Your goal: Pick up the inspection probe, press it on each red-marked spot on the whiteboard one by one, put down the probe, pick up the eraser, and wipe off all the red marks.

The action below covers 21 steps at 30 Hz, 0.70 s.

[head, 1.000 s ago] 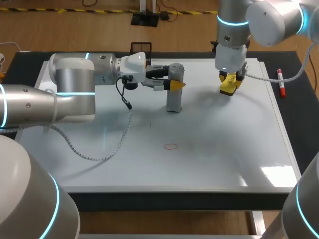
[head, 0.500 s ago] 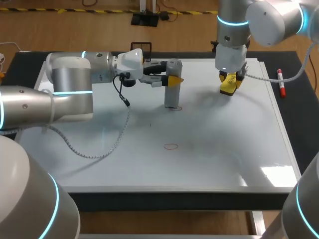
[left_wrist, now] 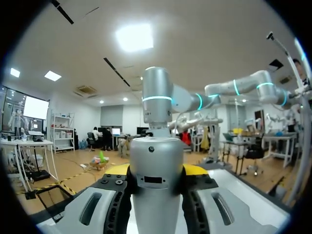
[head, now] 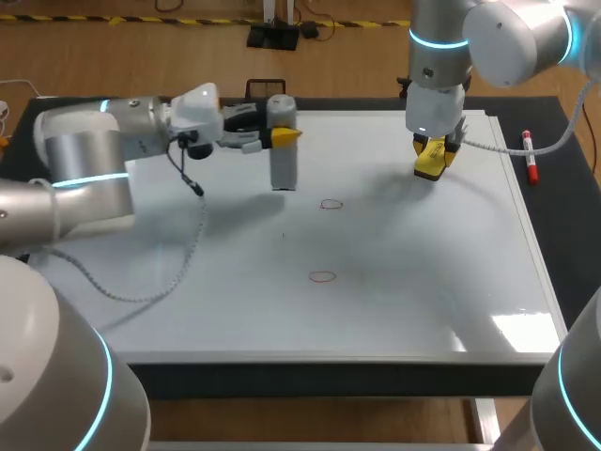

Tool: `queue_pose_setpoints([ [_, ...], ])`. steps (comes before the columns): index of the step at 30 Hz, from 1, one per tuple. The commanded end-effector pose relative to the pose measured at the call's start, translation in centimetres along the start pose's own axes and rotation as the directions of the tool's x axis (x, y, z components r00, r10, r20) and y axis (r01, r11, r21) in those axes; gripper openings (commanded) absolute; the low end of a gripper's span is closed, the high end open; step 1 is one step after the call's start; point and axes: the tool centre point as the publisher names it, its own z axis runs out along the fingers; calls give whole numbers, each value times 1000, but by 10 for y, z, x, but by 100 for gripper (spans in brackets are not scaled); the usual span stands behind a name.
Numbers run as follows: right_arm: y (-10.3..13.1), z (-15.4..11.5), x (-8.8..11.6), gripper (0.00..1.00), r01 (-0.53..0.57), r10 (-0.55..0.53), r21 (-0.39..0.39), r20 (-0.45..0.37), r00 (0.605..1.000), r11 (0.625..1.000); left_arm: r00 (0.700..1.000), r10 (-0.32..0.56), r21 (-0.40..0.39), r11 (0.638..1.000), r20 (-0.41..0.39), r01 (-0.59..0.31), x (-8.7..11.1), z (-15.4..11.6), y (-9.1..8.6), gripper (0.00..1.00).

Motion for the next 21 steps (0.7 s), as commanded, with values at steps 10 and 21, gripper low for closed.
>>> queue_pose_setpoints([
  [10, -1, -1, 0, 0, 1, -1, 2, -3, 1000, 1000, 994, 36, -11, 999, 101, -35, -2, -96, -25, 0],
  [21, -1, -1, 0, 0, 1, -1, 2, -3, 1000, 1000, 980, 72, -19, 997, 185, -70, -19, -160, -41, 0],
])
